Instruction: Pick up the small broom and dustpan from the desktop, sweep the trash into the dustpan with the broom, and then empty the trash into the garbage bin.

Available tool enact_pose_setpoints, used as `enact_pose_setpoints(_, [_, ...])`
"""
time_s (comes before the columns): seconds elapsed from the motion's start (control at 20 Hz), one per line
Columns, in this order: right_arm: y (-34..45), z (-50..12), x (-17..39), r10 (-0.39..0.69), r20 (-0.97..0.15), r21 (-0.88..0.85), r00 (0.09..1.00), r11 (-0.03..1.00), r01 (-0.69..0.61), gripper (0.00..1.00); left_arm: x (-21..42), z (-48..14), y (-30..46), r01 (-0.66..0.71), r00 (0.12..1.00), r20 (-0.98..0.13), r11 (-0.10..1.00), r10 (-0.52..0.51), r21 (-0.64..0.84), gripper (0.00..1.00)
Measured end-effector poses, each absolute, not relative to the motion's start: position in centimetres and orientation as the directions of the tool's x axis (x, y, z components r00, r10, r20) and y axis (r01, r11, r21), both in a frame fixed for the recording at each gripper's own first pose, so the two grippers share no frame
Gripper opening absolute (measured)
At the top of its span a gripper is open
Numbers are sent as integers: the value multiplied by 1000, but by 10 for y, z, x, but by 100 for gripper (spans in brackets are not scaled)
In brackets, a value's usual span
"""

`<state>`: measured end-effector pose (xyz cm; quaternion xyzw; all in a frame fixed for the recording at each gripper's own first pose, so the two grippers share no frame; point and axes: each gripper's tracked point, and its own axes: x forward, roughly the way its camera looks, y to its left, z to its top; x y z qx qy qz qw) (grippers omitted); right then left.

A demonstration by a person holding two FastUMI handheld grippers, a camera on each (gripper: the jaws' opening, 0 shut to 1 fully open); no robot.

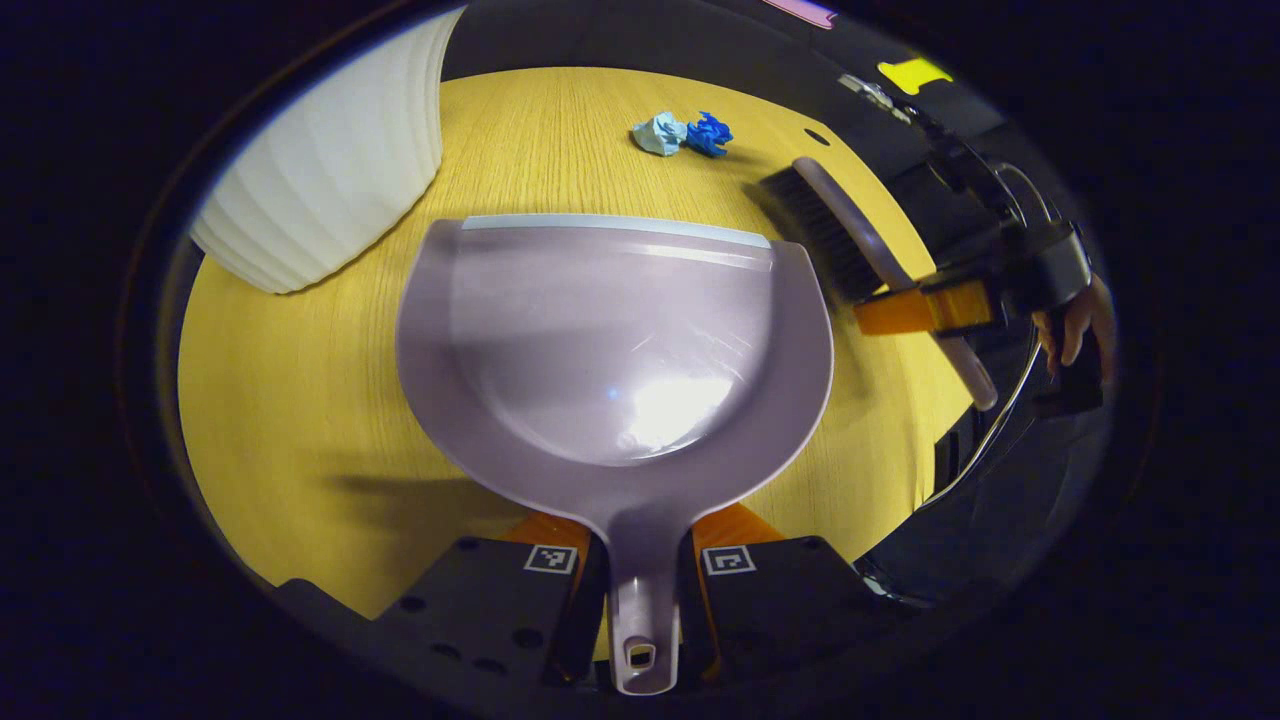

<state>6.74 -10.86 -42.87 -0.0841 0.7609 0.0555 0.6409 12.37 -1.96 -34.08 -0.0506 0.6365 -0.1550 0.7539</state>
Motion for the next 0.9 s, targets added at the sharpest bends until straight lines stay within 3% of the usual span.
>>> enact_pose_setpoints(0.2, [-111, -424, 135, -55, -995, -34, -89, 975, -218, 26, 126, -342, 5, 251, 117, -969, 950, -219, -184, 30])
enact_pose_setpoints(0.5, [-139, -444, 223, -158, -987, -146, -9, 931, -334, 27, 146, -333, 20, 284, 45, -971, 934, -237, -215, 29])
enact_pose_setpoints(0.75, [-144, -476, 265, -197, -980, -178, -2, 889, -421, 26, 171, -330, 22, 376, 5, -978, 907, -210, -192, 29])
enact_pose_setpoints(0.9, [-123, -493, 256, -148, -988, -108, -46, 866, -488, 25, 181, -329, 22, 405, -7, -979, 895, -203, -189, 29])
